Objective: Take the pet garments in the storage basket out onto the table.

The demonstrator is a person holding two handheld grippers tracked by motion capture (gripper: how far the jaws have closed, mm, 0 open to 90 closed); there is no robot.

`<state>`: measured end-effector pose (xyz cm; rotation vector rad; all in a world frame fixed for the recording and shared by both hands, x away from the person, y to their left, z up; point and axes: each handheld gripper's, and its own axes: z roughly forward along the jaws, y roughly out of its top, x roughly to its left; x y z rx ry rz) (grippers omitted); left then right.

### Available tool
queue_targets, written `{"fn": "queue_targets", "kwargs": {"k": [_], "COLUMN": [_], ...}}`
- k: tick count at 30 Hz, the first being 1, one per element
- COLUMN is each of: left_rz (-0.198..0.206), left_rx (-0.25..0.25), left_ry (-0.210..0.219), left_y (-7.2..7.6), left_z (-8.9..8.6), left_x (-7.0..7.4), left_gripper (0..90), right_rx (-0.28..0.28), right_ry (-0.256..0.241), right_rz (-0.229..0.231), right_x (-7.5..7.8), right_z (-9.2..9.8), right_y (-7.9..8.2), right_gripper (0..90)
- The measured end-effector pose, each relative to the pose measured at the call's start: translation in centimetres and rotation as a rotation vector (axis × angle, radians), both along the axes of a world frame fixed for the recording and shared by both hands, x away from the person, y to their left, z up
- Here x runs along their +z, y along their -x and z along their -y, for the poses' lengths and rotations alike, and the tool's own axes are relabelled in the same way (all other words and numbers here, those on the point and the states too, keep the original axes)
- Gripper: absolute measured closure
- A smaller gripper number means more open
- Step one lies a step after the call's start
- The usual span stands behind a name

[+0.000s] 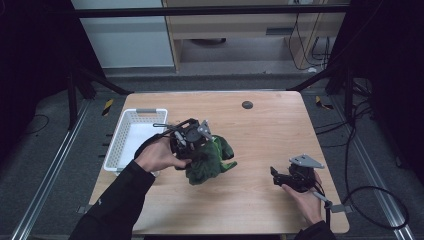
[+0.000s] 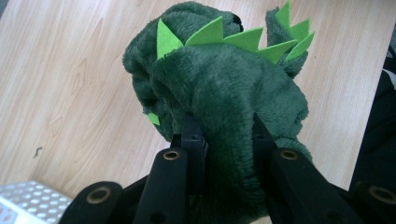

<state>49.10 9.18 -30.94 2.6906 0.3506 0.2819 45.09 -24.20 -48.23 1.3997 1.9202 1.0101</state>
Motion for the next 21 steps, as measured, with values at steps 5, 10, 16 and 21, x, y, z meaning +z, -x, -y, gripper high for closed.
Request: {"fn": "queue_targets", "kwargs": {"k": [5, 10, 16, 21], "left_rz": [-0.027, -0.061, -0.082, -0.104], "left_rx": [-0.023, -0.049, -0.063, -0.075], "left_ry": [0.0, -0.027, -0.048, -0.034], "left_y": [-0.5, -1.1, -1.7, -1.9], "left_z": [0.7, 1.4, 1.9, 2.4], "left_x": [-1.3, -3.1, -4.6, -5.7], "left_gripper": [74.5, 74.4, 74.3, 73.9], "right_rx": [-0.003, -0.004, -0.007, -0.009], "right_ry": [-0.003, -0.005, 0.002, -0.001], "right_rz": [0.002, 0.001, 0.001, 0.001], "right_x": [0.0, 0.0, 0.0, 0.0], "right_z": [0.1, 0.1, 0.2, 0.2], "right_y": [0.0, 0.0, 0.0, 0.0], "right_gripper": [12.8, 12.7, 12.7, 12.7]}}
